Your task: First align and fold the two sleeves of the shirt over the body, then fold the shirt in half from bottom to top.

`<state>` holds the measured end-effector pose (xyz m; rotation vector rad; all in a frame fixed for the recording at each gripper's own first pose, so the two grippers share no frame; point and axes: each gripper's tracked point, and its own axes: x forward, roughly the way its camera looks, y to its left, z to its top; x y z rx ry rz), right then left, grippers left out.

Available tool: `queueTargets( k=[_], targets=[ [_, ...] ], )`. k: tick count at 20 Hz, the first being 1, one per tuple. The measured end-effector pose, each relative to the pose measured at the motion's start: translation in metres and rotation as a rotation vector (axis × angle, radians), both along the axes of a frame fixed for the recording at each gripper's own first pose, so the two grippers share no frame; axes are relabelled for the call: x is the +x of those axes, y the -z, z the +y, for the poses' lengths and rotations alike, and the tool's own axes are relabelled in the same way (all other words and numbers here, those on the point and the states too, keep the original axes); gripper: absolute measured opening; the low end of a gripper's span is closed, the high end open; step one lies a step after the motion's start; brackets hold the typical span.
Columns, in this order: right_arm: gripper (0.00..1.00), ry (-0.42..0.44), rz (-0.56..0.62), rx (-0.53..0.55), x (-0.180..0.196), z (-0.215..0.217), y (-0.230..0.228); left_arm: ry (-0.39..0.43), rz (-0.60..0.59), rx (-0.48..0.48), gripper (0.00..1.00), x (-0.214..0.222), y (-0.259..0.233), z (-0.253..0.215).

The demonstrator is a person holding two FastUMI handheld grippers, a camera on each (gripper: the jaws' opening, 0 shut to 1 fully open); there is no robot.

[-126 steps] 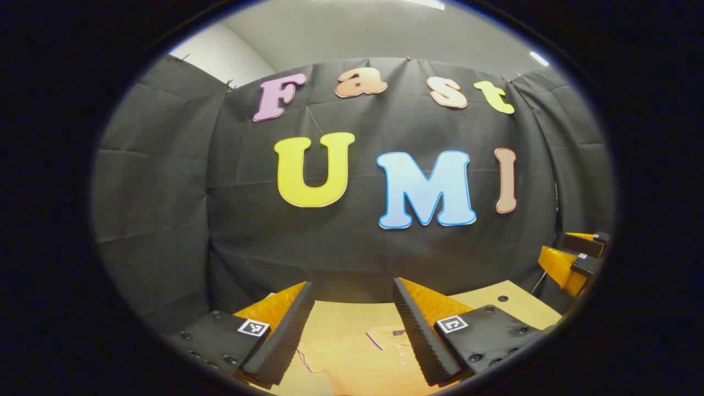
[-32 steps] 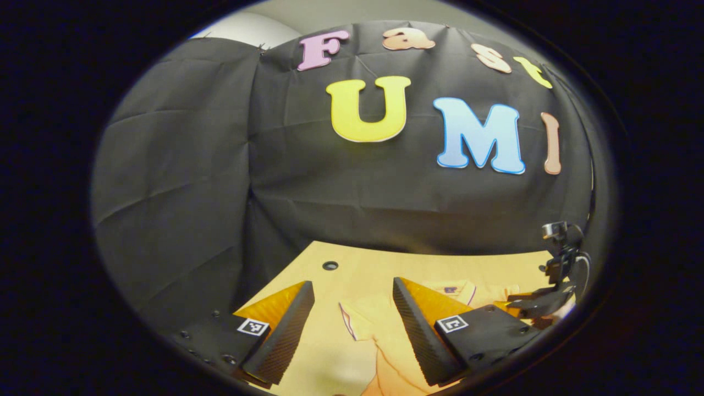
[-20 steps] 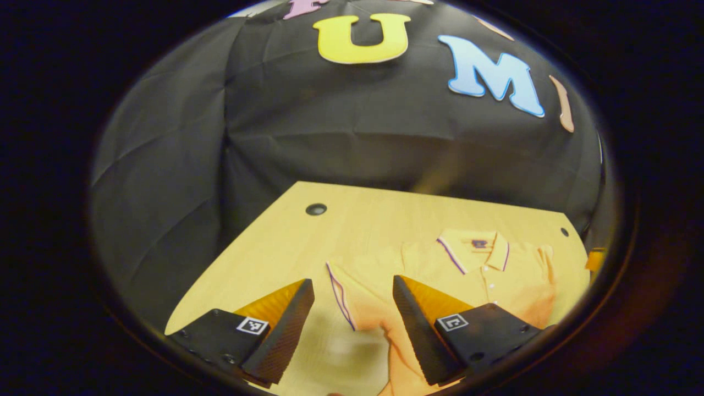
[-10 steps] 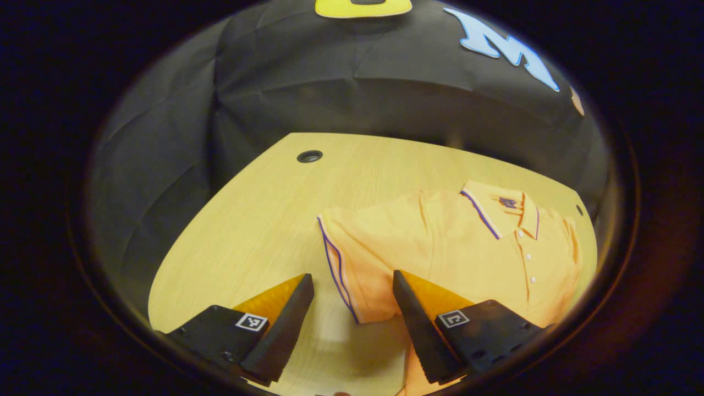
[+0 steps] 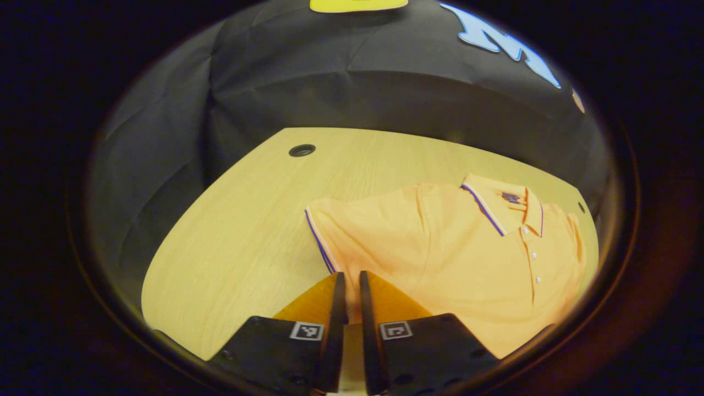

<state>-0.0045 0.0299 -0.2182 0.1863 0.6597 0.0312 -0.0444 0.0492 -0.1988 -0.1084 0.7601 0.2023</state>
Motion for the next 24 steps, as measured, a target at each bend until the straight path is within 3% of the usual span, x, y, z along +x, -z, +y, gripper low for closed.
queueTargets(
  k=[1,2,4,8,13,16,24],
  targets=[
    [0.65,0.003,0.001,0.003,-0.001,0.0,0.0,-0.003,0.0,-0.004,0.22,0.001,0.001,-0.001],
    [0.65,0.005,0.0,0.005,-0.001,-0.001,0.0,0.002,0.009,-0.005,0.14,0.0,0.002,-0.002],
    [0.62,0.006,0.001,0.007,-0.001,-0.001,0.001,0.016,0.021,0.002,0.14,-0.001,0.001,-0.002],
    [0.65,0.021,-0.003,0.024,-0.001,-0.004,0.001,0.059,0.021,0.038,0.14,0.0,-0.007,0.0],
    [0.62,0.037,0.0,0.029,-0.011,-0.012,0.004,0.223,-0.076,0.105,0.14,0.027,-0.029,-0.032],
    [0.65,0.058,0.005,0.04,-0.021,-0.018,0.007,0.327,-0.11,0.116,0.14,0.035,-0.037,-0.06],
    [0.62,0.126,0.011,0.046,-0.039,-0.049,0.009,0.445,-0.041,0.113,0.14,0.013,-0.022,-0.12]
  ],
)
